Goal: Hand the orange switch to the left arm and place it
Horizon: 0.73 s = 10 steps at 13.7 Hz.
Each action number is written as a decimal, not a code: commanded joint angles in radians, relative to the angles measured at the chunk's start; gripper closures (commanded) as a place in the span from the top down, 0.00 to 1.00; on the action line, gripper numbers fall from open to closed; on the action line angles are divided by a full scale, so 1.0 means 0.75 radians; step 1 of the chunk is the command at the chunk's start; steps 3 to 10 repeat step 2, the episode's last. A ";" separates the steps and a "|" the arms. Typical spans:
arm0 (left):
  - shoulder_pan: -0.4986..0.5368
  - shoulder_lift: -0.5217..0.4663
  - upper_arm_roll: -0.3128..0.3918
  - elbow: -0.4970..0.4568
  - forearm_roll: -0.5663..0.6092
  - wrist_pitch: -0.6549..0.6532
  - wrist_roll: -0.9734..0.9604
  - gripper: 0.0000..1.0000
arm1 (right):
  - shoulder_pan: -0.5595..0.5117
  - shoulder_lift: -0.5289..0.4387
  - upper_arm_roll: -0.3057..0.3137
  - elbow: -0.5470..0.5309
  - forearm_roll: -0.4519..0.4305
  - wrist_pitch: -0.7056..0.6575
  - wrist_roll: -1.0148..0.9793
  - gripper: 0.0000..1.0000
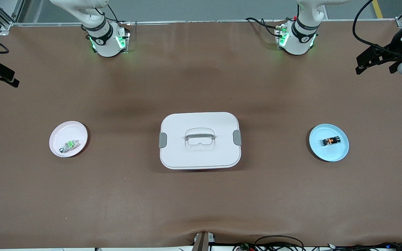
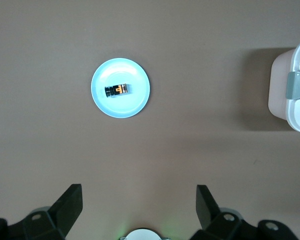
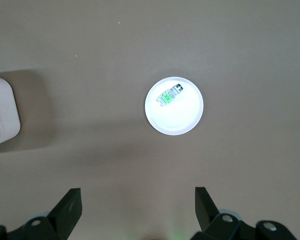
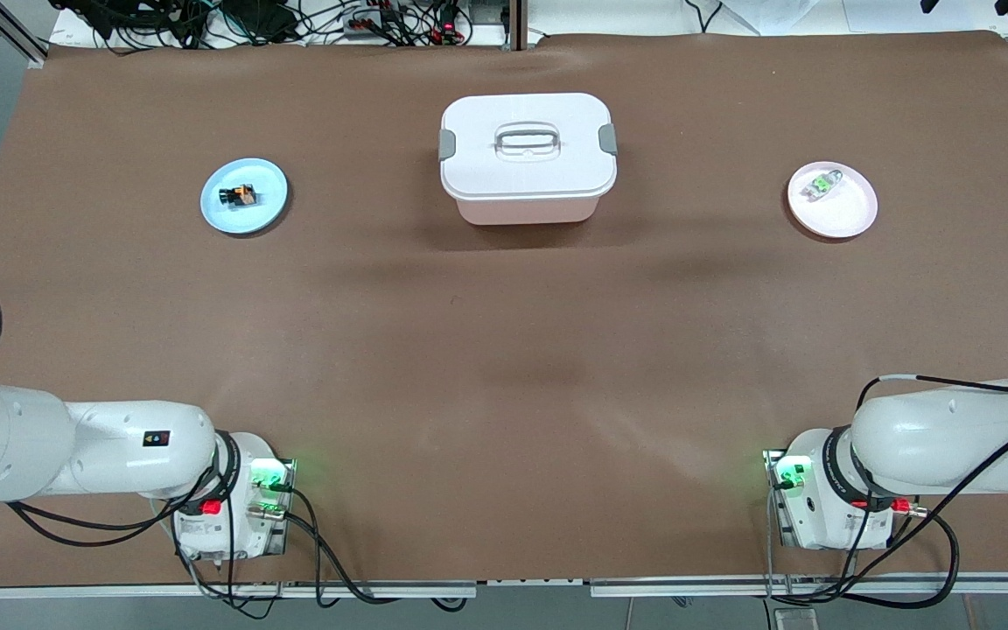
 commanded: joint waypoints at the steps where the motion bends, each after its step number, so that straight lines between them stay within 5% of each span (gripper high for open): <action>1: -0.001 0.009 -0.002 0.029 0.019 -0.030 -0.024 1.00 | -0.017 0.001 0.015 0.019 -0.020 -0.014 0.001 1.00; 10: 0.001 0.009 -0.002 0.029 0.019 -0.032 -0.017 1.00 | -0.017 0.001 0.015 0.019 -0.020 -0.012 0.001 1.00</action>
